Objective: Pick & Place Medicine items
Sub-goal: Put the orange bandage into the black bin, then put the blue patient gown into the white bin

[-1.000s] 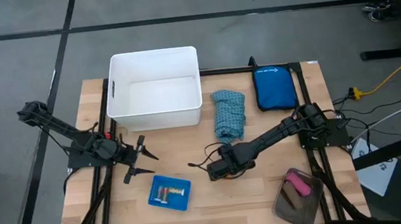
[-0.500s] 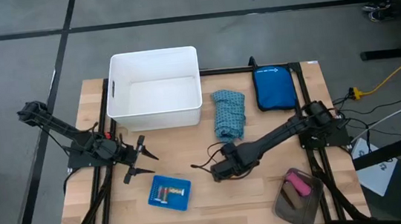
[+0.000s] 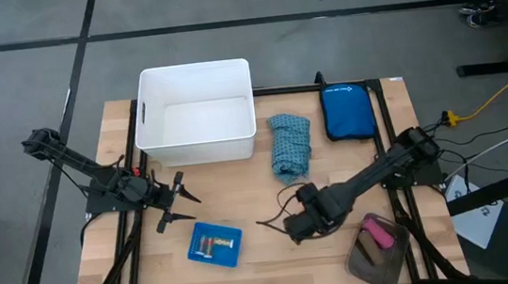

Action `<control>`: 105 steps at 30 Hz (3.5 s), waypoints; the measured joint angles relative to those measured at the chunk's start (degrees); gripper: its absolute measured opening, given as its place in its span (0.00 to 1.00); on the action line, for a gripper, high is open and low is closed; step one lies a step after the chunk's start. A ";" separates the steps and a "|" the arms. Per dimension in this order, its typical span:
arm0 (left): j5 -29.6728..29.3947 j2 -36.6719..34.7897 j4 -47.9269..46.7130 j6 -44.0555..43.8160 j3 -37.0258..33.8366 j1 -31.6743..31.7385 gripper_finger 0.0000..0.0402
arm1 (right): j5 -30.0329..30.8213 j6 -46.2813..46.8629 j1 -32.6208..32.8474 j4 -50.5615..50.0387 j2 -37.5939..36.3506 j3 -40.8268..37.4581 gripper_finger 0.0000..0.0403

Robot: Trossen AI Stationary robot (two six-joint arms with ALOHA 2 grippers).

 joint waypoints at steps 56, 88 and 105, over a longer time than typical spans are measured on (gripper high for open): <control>-0.02 0.00 0.15 0.37 0.00 0.00 0.56 | -12.71 19.70 27.99 4.18 0.98 -7.80 0.50; 0.98 0.00 3.43 -1.09 0.00 0.00 0.56 | 16.53 20.87 23.71 5.46 -1.33 -7.78 0.62; 1.09 0.00 2.97 -0.87 0.00 0.00 0.56 | 17.31 9.97 19.40 8.80 -2.97 -7.74 0.61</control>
